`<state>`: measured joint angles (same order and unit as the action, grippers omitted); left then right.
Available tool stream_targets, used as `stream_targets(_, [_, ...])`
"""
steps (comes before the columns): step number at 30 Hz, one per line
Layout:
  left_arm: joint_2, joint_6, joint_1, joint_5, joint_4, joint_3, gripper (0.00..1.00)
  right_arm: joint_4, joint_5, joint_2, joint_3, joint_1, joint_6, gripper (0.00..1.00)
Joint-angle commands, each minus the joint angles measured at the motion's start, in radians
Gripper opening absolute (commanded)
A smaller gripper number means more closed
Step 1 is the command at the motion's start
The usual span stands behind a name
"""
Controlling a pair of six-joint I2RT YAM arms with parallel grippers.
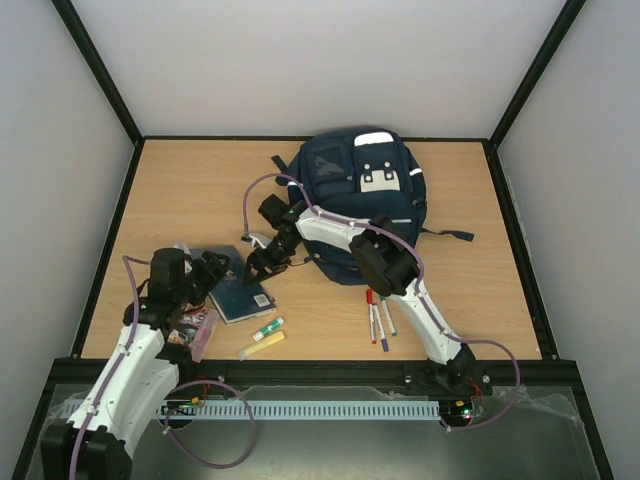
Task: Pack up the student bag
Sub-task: Pick up the book from the center of the board.
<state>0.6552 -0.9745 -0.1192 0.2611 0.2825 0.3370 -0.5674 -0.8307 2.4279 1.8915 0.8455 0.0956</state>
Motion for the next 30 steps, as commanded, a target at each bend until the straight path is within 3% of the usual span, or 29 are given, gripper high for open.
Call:
stream_targets(1, [0.009, -0.003, -0.011, 0.061, 0.104, 0.096, 0.83, -0.081, 0.142, 0.131, -0.055, 0.043, -0.008, 0.63])
stream_targets(17, [-0.069, -0.063, -0.011, 0.061, 0.262, 0.126, 0.65, -0.082, 0.134, 0.13, -0.06, 0.032, -0.008, 0.63])
stream_targets(24, [-0.086, -0.081, -0.012, 0.052, 0.272, 0.144, 0.52, -0.082, 0.132, 0.131, -0.058, 0.03, -0.007, 0.63])
stream_targets(30, [-0.091, -0.085, -0.011, 0.039, 0.293, 0.156, 0.5, -0.081, 0.129, 0.129, -0.061, 0.026, -0.008, 0.63])
